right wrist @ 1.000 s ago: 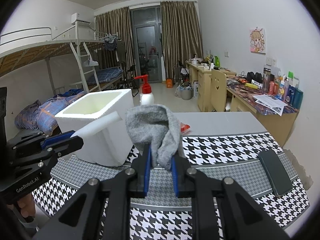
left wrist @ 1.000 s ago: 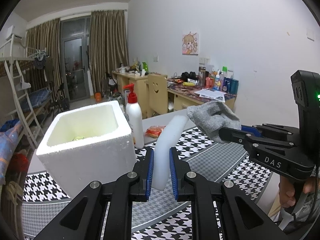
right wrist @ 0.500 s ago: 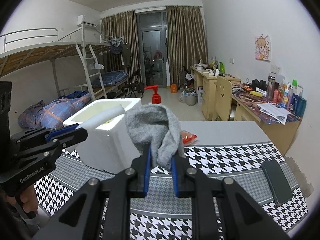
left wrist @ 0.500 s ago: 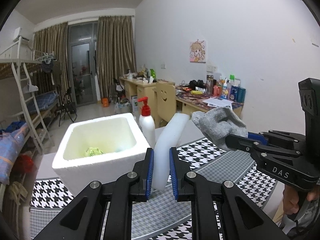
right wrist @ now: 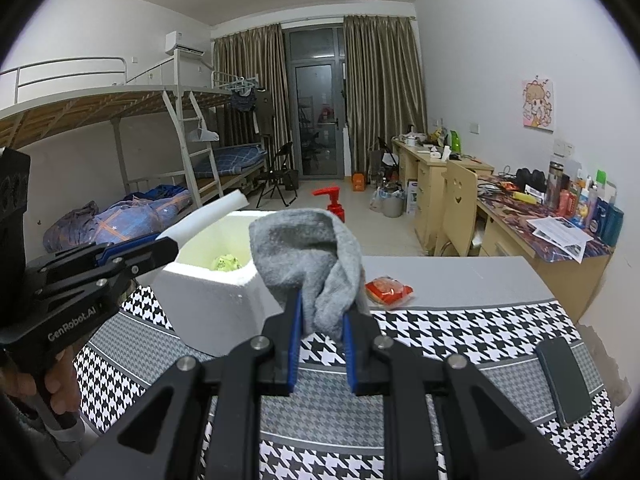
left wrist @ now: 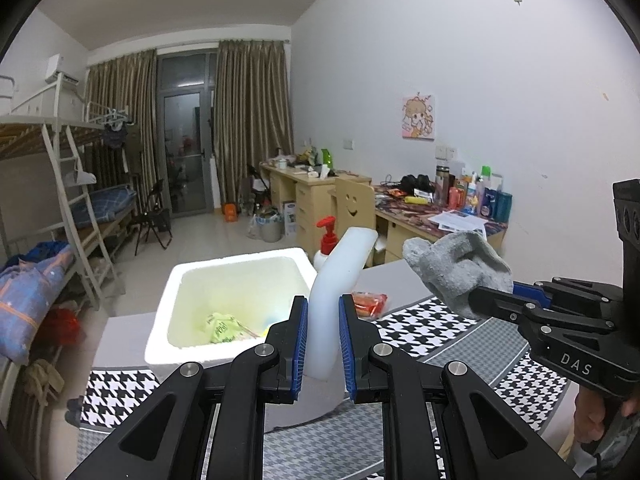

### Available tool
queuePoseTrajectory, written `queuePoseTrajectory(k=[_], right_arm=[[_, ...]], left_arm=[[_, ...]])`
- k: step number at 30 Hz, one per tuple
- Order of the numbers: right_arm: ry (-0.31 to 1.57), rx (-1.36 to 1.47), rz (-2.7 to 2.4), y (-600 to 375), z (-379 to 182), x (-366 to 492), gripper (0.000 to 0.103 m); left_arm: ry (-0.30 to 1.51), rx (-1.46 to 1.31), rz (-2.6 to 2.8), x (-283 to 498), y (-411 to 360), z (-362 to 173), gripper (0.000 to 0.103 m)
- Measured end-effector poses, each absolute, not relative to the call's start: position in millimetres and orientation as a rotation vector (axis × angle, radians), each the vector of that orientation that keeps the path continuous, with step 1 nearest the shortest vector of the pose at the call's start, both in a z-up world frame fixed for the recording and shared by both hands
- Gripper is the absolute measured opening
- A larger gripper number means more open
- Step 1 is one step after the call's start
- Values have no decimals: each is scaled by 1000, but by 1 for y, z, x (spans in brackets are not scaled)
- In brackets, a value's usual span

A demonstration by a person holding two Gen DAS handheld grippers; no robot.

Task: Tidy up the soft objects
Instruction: 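Carry the foam roll in the left gripper while the right carries the sock toward the box, then open the left gripper over the foam box to drop the foam roll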

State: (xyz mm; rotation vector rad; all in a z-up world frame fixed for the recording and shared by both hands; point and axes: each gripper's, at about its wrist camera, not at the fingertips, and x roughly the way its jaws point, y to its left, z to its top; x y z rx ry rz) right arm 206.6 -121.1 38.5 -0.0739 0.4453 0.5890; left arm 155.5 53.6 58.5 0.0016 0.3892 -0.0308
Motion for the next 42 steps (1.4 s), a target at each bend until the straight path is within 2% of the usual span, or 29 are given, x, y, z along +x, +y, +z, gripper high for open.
queuePoseTrajectory(k=[42], right_arm=[[457, -127, 678, -56, 57, 236, 22]], left_arm=[[412, -74, 155, 203, 105, 54, 17]])
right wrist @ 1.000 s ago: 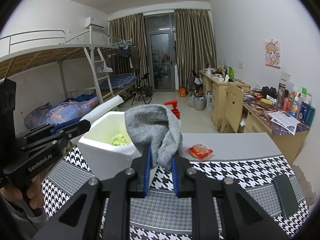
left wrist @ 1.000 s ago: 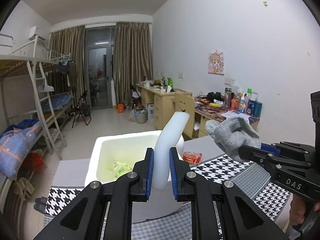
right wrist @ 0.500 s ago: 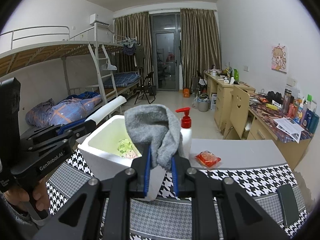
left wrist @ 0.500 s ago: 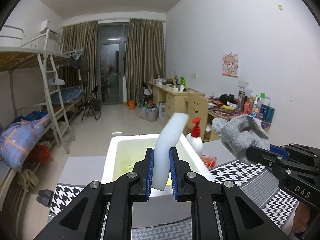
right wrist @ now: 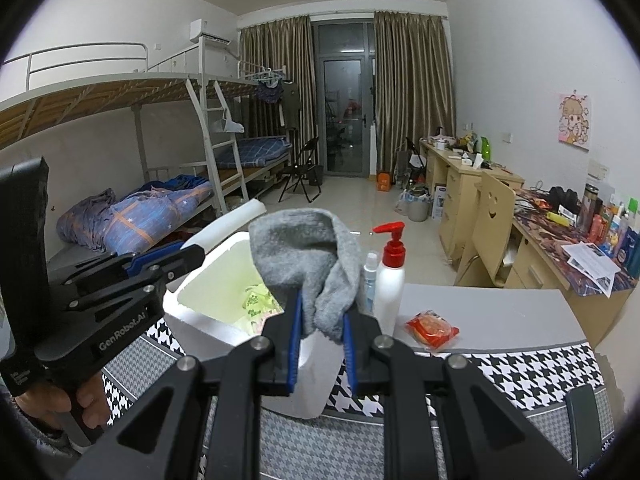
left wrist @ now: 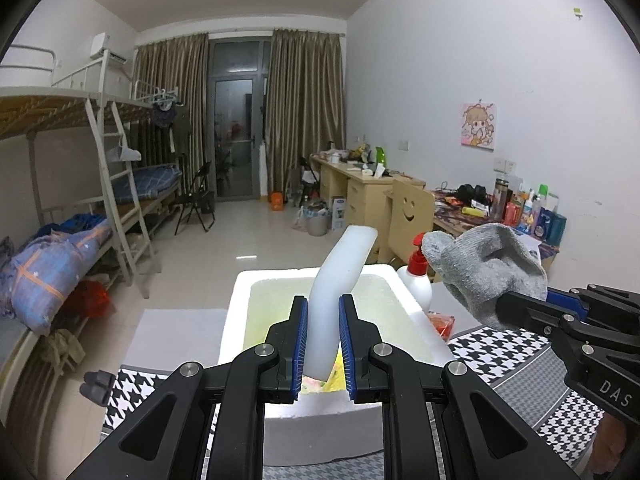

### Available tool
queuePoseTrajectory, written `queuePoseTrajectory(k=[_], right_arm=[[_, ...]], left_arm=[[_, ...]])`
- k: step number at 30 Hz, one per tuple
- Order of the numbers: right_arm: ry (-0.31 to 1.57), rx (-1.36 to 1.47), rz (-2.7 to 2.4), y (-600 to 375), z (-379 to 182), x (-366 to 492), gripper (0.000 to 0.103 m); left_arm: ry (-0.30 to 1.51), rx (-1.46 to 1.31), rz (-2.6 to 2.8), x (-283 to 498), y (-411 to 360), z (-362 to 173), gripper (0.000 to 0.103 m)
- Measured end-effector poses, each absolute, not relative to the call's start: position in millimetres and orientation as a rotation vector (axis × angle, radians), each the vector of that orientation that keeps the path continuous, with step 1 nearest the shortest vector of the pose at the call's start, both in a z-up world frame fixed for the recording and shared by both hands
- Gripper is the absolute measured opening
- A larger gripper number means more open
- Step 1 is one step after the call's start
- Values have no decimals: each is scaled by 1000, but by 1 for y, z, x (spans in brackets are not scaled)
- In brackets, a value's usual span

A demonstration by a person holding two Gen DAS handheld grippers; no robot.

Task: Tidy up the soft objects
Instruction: 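Open the left gripper over the foam box to drop the foam roll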

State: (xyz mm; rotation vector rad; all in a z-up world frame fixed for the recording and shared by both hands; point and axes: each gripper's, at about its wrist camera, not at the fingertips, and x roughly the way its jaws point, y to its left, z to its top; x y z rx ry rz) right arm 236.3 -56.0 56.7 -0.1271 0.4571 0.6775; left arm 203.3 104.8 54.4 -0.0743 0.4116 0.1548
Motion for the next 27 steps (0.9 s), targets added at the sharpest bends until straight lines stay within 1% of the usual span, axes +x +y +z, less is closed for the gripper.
queuePoseTrajectory(k=[11, 20, 22, 24, 26, 27], right_arm=[[460, -142, 687, -49, 59, 243, 22], [469, -143, 692, -45, 57, 249, 22], [470, -142, 692, -45, 57, 249, 22], [472, -144, 689, -44, 57, 249, 22], [473, -146, 685, -43, 57, 250, 22], [473, -146, 685, -42, 57, 250, 22]], left_arm=[[448, -71, 163, 214, 110, 48, 17], [481, -96, 155, 229, 121, 42, 20], [483, -99, 148, 231, 122, 41, 28], [485, -107, 167, 231, 127, 41, 30], [479, -110, 188, 229, 131, 41, 46], [477, -110, 194, 227, 135, 41, 64]])
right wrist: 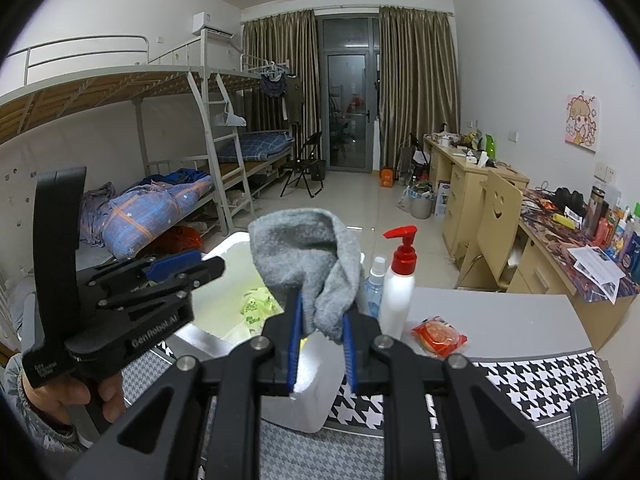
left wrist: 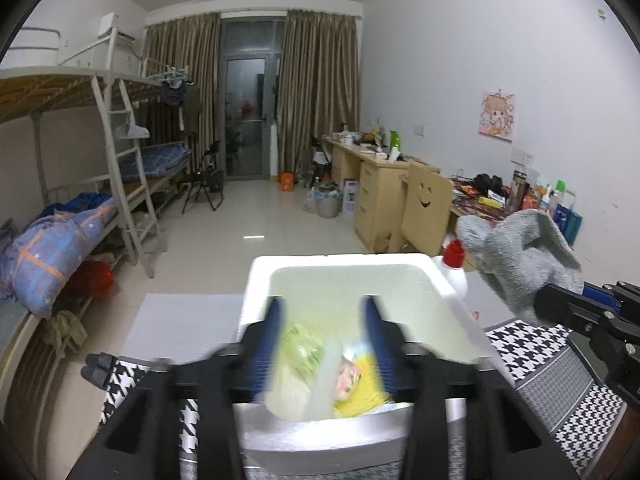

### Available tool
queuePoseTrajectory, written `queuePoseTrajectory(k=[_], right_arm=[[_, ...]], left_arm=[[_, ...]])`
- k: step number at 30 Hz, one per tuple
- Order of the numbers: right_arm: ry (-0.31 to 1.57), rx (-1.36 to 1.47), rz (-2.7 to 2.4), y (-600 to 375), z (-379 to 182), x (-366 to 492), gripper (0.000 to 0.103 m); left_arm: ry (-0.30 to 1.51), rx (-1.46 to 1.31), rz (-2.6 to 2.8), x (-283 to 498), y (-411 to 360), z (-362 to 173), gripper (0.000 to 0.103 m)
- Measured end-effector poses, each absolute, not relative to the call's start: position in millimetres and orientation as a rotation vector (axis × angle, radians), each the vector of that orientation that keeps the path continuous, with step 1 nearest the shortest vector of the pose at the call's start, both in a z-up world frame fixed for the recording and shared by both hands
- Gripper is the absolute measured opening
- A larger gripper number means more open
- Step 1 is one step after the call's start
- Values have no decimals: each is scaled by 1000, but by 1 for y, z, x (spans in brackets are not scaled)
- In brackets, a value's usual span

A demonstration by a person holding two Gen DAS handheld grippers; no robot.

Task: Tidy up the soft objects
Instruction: 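Open the left gripper over the foam box to drop the foam roll, then lower the grey sock into the box and open the right gripper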

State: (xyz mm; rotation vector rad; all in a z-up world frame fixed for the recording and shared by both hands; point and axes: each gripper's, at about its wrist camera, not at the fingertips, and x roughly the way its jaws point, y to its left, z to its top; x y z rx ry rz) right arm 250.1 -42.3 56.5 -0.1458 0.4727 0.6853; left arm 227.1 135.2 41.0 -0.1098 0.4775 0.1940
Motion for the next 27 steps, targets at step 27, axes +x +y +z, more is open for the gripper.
queuePoseTrajectory(k=[27], right_arm=[[506, -173, 754, 0, 55, 258, 22]], left_arm=[[390, -108, 333, 178, 168, 50, 102]])
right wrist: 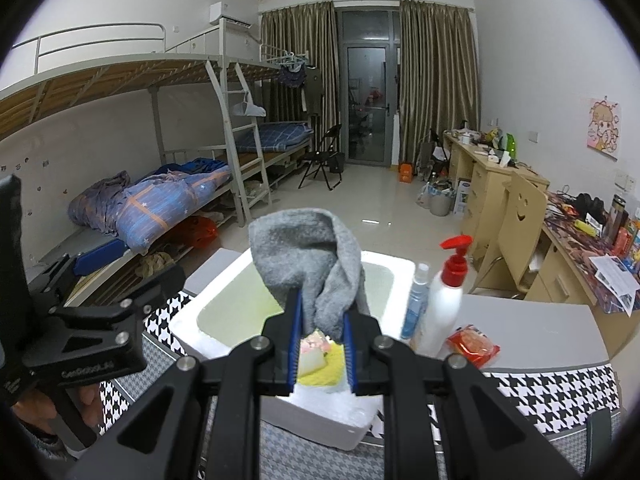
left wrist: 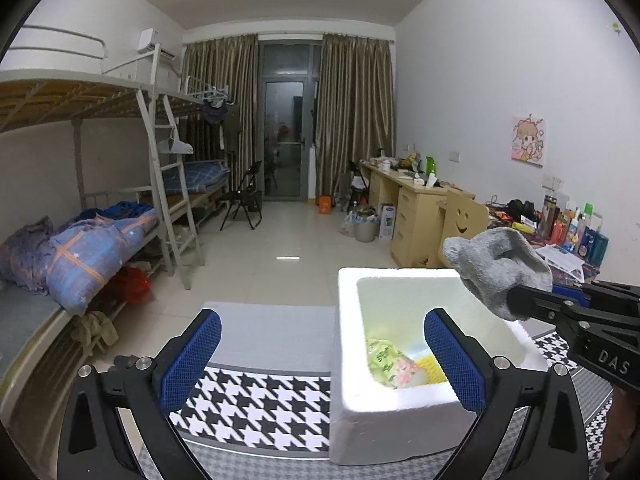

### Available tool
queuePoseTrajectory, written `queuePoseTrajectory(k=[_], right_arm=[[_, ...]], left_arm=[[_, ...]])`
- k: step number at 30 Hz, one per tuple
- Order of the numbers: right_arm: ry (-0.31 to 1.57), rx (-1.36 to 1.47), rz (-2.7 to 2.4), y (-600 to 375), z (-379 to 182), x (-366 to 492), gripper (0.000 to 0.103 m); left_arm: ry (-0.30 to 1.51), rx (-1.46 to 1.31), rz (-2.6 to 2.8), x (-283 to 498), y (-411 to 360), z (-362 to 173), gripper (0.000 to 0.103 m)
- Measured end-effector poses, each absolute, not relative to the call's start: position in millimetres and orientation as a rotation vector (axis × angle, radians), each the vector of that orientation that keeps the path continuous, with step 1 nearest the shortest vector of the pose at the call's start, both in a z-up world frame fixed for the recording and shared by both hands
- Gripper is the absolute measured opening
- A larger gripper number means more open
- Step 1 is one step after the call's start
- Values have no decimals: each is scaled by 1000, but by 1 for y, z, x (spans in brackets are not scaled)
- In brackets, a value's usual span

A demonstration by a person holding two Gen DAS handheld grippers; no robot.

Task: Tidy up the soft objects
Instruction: 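Lower the grey sock into the box and open the right gripper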

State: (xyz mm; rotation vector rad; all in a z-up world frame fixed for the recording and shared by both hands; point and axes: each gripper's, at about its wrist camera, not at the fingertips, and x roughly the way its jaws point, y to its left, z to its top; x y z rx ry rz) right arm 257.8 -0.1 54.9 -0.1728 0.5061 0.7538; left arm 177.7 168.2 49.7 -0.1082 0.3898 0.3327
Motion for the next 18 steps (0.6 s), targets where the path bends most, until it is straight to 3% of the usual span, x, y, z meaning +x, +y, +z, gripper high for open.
queuePoseTrajectory(k=[14, 18], right_arm=[[571, -183, 741, 20, 44, 276, 22], [583, -230, 733, 29, 38, 279, 36]], left_arm=[[398, -138, 346, 166, 183, 43, 102], [400, -137, 346, 166, 183, 43, 102]])
